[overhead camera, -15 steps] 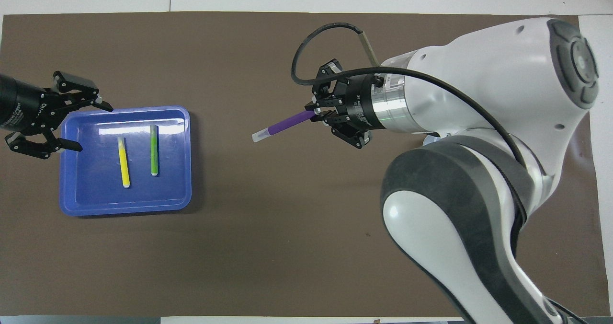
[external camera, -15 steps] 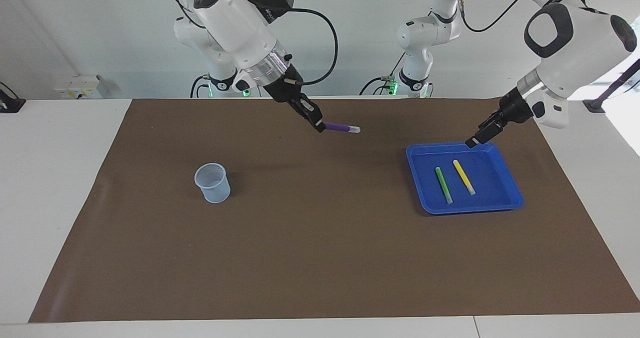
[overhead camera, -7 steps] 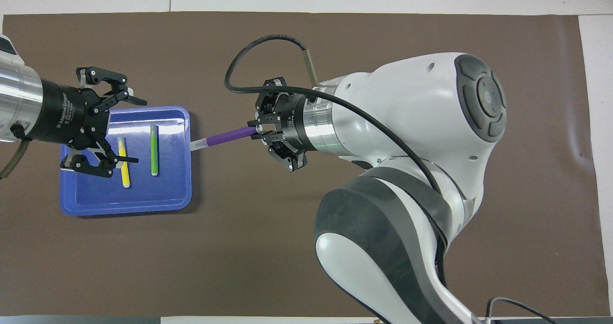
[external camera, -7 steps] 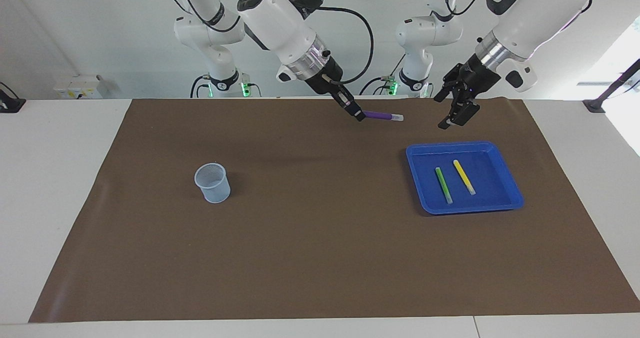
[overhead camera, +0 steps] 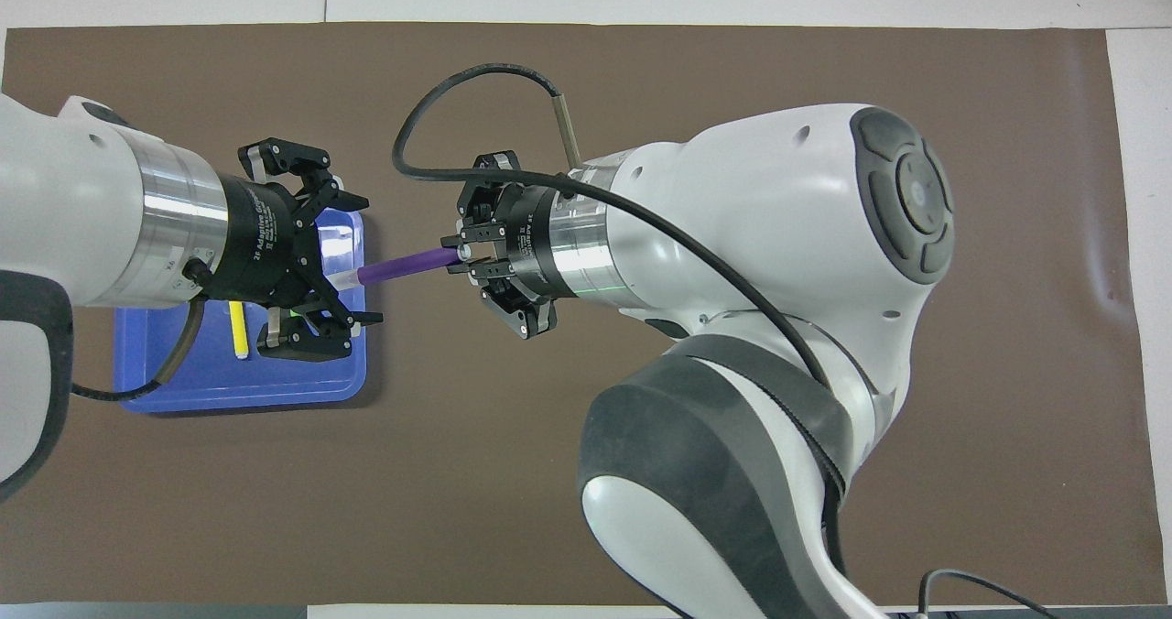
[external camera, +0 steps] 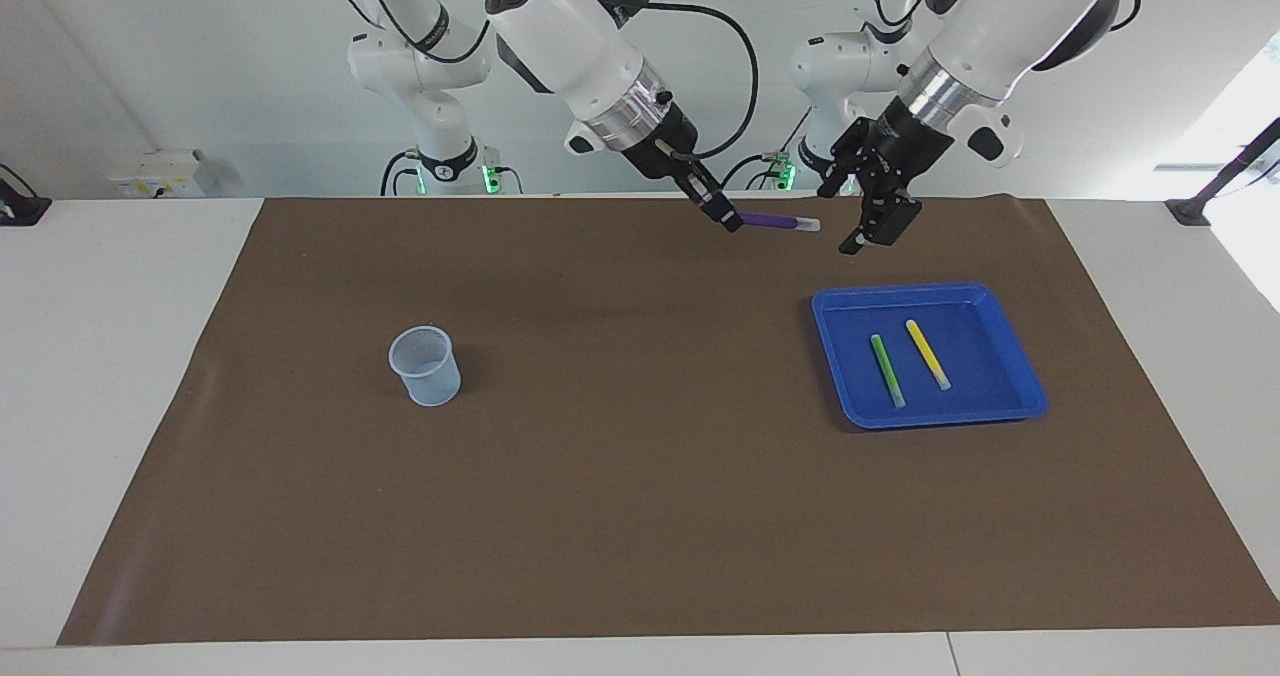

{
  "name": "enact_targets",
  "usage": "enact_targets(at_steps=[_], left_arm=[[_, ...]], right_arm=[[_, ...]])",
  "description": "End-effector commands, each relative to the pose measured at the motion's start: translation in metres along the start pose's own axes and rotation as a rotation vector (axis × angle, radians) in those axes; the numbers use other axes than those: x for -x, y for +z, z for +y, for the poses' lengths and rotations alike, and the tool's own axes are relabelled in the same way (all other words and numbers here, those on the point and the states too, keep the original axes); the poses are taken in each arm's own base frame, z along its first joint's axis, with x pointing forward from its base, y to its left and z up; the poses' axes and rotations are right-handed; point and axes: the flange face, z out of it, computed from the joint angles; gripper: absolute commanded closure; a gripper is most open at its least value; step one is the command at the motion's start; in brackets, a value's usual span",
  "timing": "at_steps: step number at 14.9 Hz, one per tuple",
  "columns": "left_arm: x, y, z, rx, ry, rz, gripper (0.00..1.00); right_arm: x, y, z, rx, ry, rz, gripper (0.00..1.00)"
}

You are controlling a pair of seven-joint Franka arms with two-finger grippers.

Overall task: Right arm passes pens to left for tray arrangement
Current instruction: 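Close the left gripper on the purple pen held by the right gripper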

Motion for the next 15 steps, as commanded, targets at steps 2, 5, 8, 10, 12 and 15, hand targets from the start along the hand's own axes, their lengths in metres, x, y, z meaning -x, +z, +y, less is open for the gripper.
enact_targets(at_steps=[2,5,8,10,12,15], left_arm=[[0.004,0.002,-0.005,0.063,-0.037,0.022,0.00],[0.007,0.017,-0.024,0.057,-0.024,0.039,0.00],[0.002,0.027,-0.030,0.079,-0.030,0.041,0.00],[0.002,0.026,-0.029,0.085,-0.028,0.038,0.00],[0.002,0.025,-0.029,0.087,-0.026,0.037,0.13],[0.002,0.025,-0.029,0.086,-0.018,0.038,0.32]], right_arm=[[0.004,0.002,-0.005,-0.001,0.018,-0.031,1.00],[0.005,0.003,-0.004,-0.001,0.015,-0.029,1.00],[0.004,0.003,-0.004,-0.001,0.014,-0.028,1.00],[0.004,0.003,-0.004,-0.001,0.014,-0.028,1.00],[0.004,0.003,-0.004,-0.001,0.012,-0.028,1.00],[0.006,0.002,-0.004,-0.003,0.005,-0.027,1.00]])
